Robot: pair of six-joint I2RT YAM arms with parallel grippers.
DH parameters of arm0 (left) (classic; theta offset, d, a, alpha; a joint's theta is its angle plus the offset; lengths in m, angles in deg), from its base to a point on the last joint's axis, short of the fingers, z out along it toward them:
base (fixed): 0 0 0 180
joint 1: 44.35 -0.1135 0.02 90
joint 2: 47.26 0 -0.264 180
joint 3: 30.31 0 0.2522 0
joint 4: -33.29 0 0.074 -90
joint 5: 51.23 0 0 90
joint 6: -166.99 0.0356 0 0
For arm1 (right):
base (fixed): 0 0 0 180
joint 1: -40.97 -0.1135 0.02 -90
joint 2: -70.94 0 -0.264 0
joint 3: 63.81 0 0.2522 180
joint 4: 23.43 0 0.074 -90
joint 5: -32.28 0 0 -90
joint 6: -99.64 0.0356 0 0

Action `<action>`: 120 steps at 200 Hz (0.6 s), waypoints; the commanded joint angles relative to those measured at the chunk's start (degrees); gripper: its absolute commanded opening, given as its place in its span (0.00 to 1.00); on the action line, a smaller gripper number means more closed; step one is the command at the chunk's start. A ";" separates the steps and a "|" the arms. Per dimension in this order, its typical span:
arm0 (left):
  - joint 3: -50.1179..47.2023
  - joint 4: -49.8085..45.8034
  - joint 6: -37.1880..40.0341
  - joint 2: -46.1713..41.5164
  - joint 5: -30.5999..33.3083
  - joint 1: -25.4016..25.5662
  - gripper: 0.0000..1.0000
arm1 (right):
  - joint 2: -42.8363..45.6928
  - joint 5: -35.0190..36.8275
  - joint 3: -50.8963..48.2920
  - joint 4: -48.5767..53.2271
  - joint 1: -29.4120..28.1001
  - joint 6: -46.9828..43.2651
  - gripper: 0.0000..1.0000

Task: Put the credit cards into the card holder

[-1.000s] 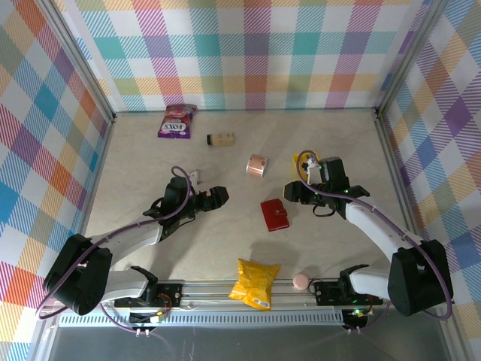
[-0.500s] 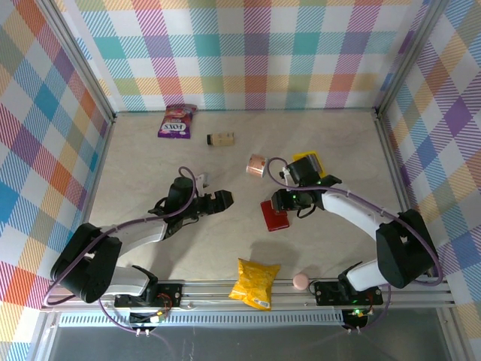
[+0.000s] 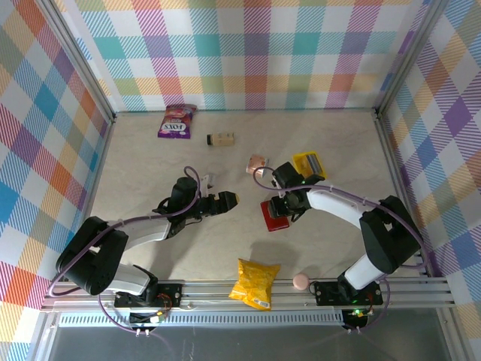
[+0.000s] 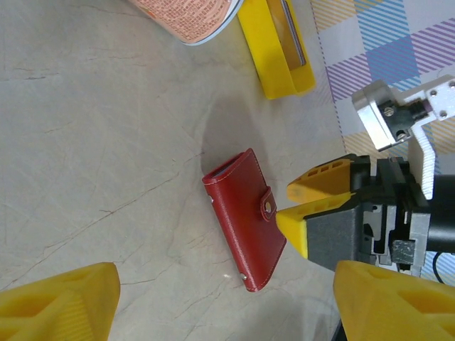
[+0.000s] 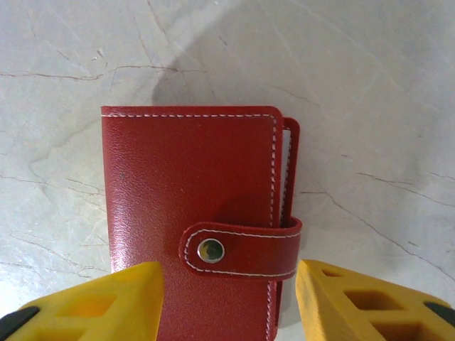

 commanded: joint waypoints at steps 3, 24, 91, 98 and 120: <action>-0.80 1.94 -0.28 -0.81 -0.71 0.72 0.78 | -1.14 1.96 2.09 1.31 -0.91 -1.05 0.53; -0.72 1.85 -0.19 -0.60 -0.53 0.72 0.78 | -2.56 2.05 2.67 1.09 -1.19 -1.14 0.53; -0.64 1.59 -0.02 -0.60 -0.31 0.72 0.79 | -5.57 2.26 3.94 1.08 -1.71 -0.96 0.43; -0.63 1.59 -0.02 -0.60 -0.28 0.72 0.79 | -5.71 1.94 3.93 1.06 -1.69 -1.00 0.41; -0.63 1.59 -0.01 -0.50 -0.41 0.78 0.79 | -6.02 1.36 4.02 1.20 -1.72 -0.99 0.37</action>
